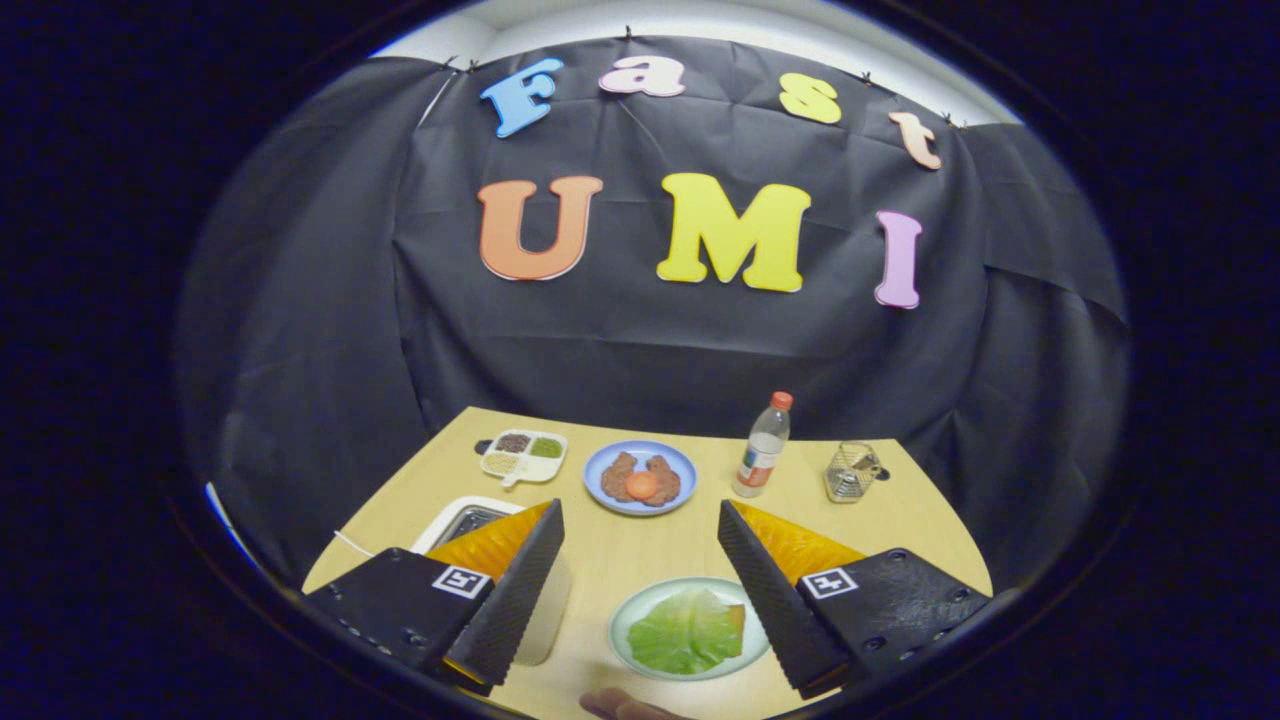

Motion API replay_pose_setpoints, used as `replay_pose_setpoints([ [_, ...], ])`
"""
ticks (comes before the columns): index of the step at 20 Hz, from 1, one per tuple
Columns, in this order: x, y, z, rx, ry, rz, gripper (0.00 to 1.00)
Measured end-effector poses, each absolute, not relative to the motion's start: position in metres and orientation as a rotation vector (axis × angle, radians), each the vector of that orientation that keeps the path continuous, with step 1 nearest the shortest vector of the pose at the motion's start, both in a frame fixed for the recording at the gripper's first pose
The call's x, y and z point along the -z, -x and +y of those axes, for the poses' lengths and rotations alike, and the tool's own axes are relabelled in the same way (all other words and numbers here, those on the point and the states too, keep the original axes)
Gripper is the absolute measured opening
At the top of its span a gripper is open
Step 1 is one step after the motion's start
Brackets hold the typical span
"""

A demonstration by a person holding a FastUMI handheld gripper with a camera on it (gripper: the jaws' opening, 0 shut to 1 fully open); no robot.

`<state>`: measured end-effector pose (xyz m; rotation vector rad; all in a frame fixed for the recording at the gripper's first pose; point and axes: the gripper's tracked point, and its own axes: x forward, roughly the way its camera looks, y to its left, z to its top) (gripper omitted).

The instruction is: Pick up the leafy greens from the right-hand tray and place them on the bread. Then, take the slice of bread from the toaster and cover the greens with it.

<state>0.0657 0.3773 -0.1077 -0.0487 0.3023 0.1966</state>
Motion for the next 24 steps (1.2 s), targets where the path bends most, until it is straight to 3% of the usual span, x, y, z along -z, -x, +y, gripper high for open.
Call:
replay_pose_setpoints([
  [9, 0.147, -0.06, 0.468, -0.252, 0.081, 0.398, 0.96],
  [13, 0.177, -0.069, 0.49, -0.221, 0.054, 0.472, 0.82],
  [16, 0.193, -0.079, 0.493, -0.185, 0.044, 0.529, 0.66],
  [19, 0.205, -0.089, 0.491, -0.166, 0.035, 0.578, 0.62],
  [24, 0.218, -0.096, 0.499, -0.204, 0.007, 0.644, 0.39],
])
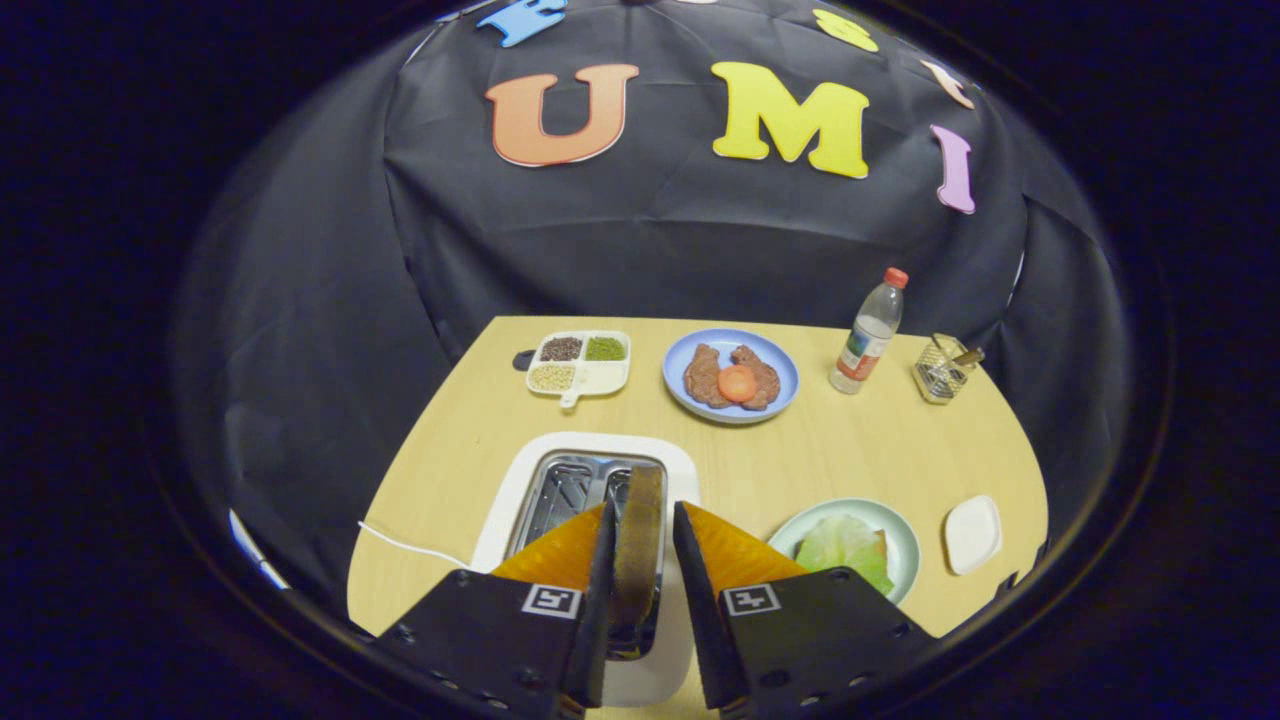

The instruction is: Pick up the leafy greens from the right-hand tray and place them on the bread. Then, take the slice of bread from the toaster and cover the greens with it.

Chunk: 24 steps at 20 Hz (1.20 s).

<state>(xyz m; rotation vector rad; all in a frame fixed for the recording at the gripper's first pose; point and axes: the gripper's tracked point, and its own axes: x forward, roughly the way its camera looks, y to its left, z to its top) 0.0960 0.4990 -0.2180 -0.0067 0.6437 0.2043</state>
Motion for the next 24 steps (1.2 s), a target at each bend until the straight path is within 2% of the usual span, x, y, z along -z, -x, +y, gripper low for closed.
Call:
replay_pose_setpoints([
  [4, 0.213, -0.091, 0.502, -0.211, 0.026, 0.637, 0.15],
  [14, 0.151, -0.068, 0.479, -0.258, -0.07, 0.594, 0.15],
  [19, 0.13, -0.074, 0.432, -0.215, -0.112, 0.575, 0.15],
  [24, 0.146, -0.082, 0.375, -0.13, -0.173, 0.633, 0.15],
])
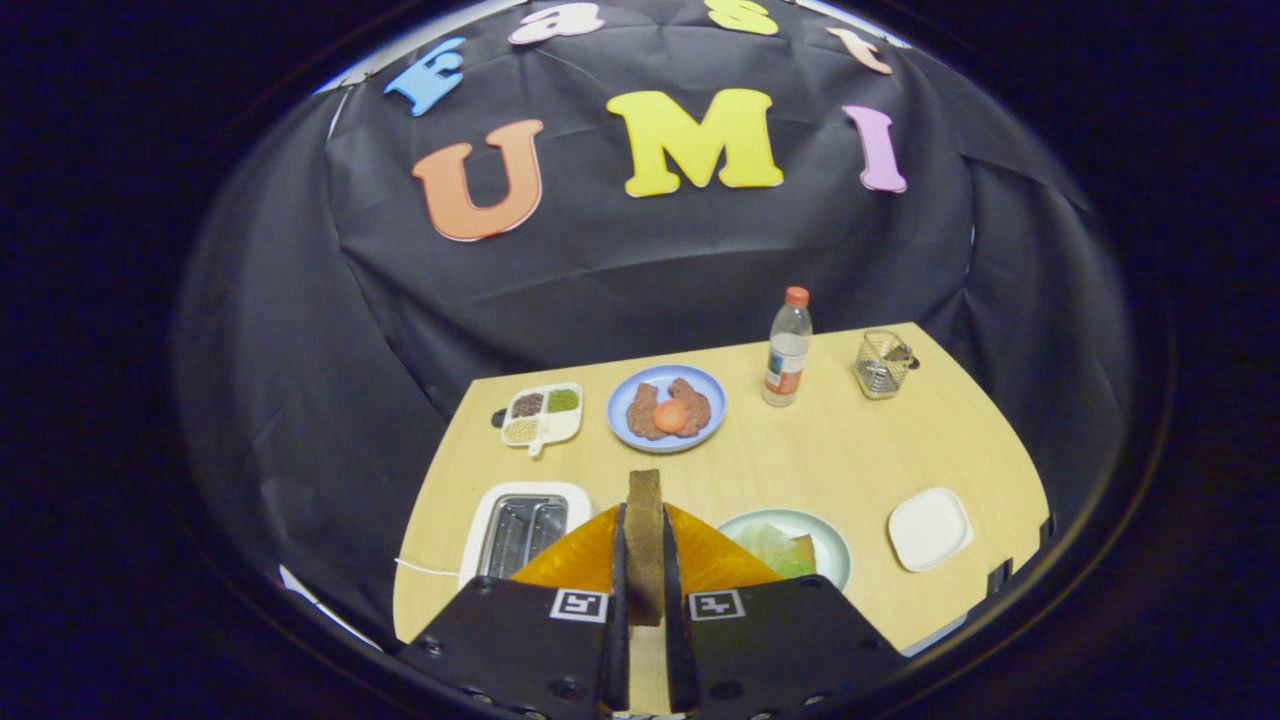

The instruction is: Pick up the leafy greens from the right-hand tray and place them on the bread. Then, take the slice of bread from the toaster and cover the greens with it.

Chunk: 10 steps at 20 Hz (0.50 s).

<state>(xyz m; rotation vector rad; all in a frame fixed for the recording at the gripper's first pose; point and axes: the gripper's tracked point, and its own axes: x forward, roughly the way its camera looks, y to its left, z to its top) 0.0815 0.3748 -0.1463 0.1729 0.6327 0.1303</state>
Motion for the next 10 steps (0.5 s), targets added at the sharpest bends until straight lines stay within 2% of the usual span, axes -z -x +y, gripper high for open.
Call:
replay_pose_setpoints([
  [4, 0.173, -0.092, 0.343, -0.071, -0.175, 0.665, 0.15],
  [10, 0.22, -0.104, 0.33, -0.061, -0.196, 0.733, 0.15],
])
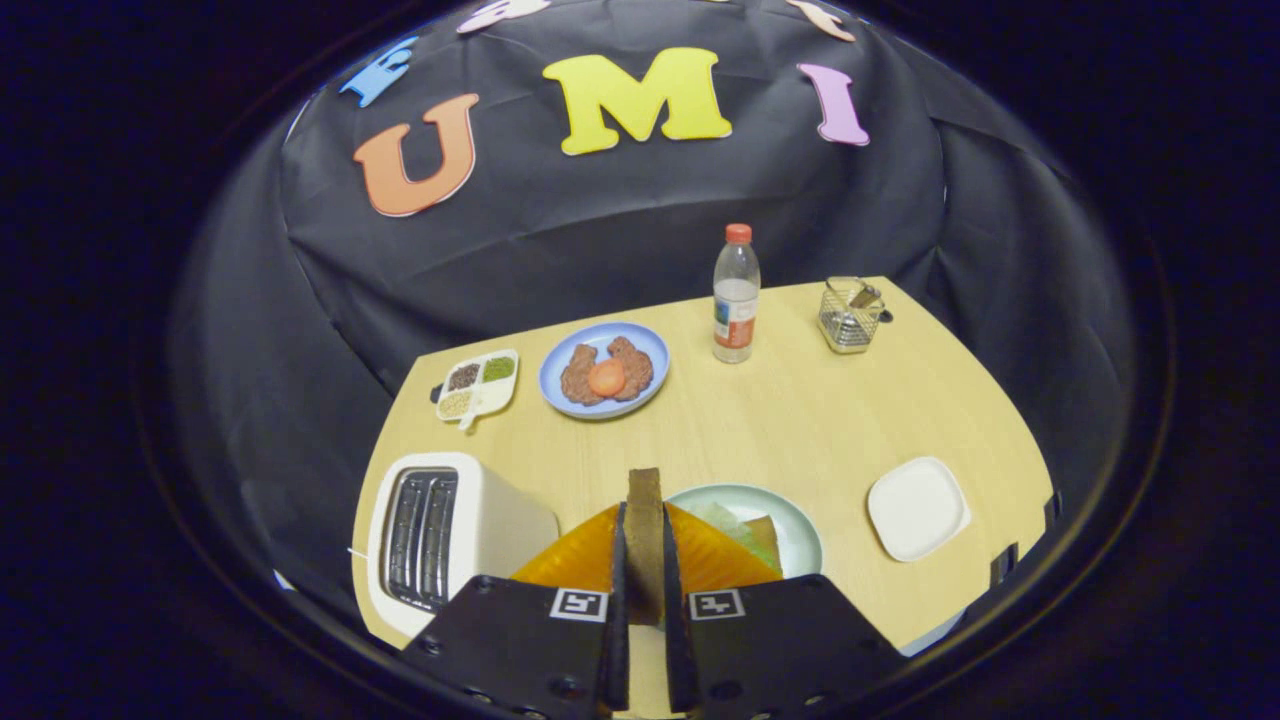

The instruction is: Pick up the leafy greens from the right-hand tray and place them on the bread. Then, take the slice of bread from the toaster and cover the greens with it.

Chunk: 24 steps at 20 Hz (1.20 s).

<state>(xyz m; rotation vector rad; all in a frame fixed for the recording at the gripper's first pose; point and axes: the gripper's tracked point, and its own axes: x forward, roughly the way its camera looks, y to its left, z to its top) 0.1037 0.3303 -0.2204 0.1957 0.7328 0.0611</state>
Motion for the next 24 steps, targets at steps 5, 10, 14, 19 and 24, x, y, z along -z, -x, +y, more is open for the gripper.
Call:
replay_pose_setpoints([
  [5, 0.253, -0.116, 0.329, -0.09, -0.26, 0.771, 0.15],
  [10, 0.28, -0.118, 0.309, -0.087, -0.279, 0.82, 0.15],
  [14, 0.289, -0.119, 0.296, -0.112, -0.274, 0.836, 0.18],
  [19, 0.313, -0.119, 0.264, -0.068, -0.287, 0.892, 0.18],
  [24, 0.338, -0.116, 0.248, -0.057, -0.324, 0.958, 0.26],
])
